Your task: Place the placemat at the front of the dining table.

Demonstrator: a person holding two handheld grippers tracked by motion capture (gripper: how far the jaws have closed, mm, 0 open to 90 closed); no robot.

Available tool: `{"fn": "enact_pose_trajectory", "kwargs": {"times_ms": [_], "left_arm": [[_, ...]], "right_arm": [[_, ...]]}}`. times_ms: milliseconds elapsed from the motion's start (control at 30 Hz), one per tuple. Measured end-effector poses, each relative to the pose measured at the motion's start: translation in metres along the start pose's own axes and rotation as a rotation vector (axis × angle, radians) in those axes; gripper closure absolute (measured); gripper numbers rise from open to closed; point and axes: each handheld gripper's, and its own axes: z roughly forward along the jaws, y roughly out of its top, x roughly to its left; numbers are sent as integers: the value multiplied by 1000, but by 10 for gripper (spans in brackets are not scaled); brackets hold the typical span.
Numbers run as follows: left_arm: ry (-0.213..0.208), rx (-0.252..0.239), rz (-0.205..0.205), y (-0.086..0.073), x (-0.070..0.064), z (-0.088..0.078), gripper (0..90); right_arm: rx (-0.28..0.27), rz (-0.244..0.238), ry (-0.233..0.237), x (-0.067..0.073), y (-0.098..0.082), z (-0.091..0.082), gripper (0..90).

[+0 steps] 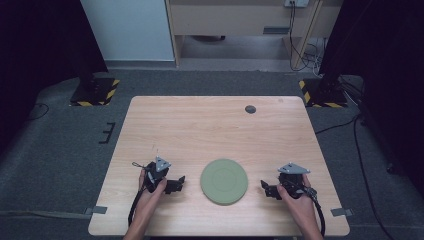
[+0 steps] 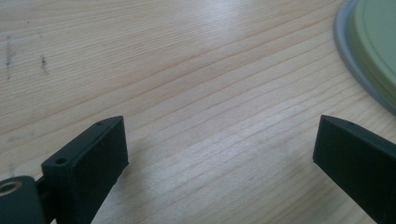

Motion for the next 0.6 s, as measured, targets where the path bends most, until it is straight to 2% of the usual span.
{"fn": "enact_pose_trajectory", "kwargs": {"times_ms": [167,200,300,600], "left_arm": [[-37,-15,7,3,-3,-2,34],[-65,-14,9,3,-4,-2,33],[-103,-6,26,3,-9,0,30],[-139,-16,42,5,-22,1,29]], "right_arm": [[-15,-5,6,3,2,-2,44],[-14,-15,11,5,2,-1,45],[-3,-40,7,9,4,0,47],[-7,-66,3,17,6,0,47]]}}
